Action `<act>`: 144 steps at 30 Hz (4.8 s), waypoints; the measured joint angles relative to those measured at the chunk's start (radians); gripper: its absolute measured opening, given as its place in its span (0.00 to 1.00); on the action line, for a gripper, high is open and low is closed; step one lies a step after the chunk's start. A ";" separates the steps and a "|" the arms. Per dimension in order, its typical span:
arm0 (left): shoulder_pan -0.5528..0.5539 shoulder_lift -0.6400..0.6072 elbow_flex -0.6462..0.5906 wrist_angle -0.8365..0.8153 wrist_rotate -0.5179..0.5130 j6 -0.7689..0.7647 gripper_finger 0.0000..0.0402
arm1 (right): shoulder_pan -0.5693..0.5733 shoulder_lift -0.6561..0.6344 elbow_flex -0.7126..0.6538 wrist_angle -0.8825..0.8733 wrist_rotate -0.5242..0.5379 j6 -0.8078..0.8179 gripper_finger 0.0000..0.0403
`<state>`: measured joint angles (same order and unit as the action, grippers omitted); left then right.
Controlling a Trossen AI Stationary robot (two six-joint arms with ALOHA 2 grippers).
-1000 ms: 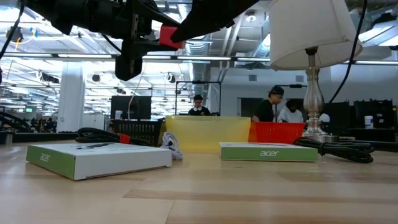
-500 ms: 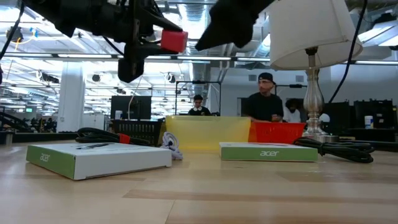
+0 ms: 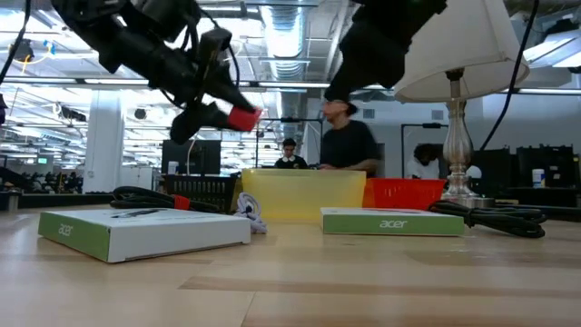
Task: Pick and place items into bin
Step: Put the pink charger adapter into the black bin, then put the right black charger cable into the red bin
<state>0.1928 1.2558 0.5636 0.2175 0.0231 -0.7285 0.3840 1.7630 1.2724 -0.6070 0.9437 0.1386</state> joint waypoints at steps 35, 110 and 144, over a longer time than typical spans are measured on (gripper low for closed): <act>0.158 -0.038 0.000 -0.317 -0.256 0.267 0.39 | -0.033 0.000 0.000 -0.104 -0.003 0.150 0.56; -0.038 0.034 0.112 -0.479 -0.443 0.685 0.60 | -0.034 0.002 0.000 -0.101 -0.056 0.254 0.56; -0.363 -0.671 -0.131 -0.385 -0.477 0.450 0.60 | 0.229 0.010 -0.001 -0.625 -0.047 1.447 0.56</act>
<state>-0.1706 0.5851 0.4324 -0.1679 -0.4541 -0.2787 0.6130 1.7729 1.2716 -1.2318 0.8971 1.5853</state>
